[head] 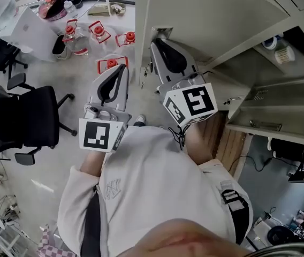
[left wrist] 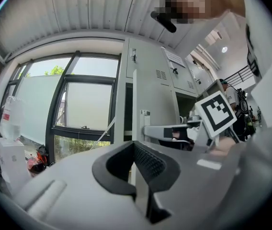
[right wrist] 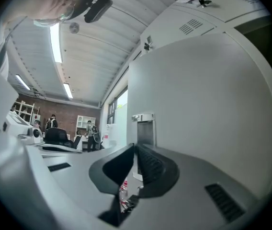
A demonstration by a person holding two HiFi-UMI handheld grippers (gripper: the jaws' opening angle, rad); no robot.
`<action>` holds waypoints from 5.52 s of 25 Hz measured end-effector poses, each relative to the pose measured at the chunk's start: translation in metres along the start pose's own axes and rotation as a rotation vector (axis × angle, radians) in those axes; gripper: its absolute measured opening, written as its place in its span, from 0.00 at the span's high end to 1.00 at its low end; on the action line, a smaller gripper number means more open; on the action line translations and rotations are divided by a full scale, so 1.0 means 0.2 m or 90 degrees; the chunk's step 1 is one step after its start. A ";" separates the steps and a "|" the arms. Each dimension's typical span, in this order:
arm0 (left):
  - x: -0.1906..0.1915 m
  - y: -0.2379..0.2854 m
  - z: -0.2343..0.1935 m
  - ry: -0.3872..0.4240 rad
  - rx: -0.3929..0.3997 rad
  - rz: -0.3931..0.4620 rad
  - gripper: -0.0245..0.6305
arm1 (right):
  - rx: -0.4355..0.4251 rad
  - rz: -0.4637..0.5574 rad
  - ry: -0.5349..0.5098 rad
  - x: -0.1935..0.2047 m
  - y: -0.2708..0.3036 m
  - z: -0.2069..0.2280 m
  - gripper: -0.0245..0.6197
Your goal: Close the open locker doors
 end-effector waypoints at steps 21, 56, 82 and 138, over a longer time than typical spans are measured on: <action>0.01 0.06 -0.17 -0.013 0.022 0.025 0.96 | 0.101 -0.012 -0.003 0.04 0.35 0.18 0.93; -0.07 0.39 1.03 -0.018 0.298 0.039 0.96 | 0.244 0.021 0.031 -0.10 -1.23 0.53 0.93; -0.06 0.52 1.66 -0.002 0.369 0.036 0.96 | 0.257 0.051 0.067 -0.06 -1.80 1.01 0.92; -0.09 0.62 0.60 -0.001 0.187 0.039 0.96 | 0.301 0.004 0.007 -0.07 -0.59 1.20 0.91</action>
Point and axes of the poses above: the fingertips, and each gripper's own axes: y forward along the fingers, z to its right, x out of its underside, the point moved 4 cm from there along -y, backward along the fingers, and after that the axes turned 12 degrees about x, right-handed, at the moved point
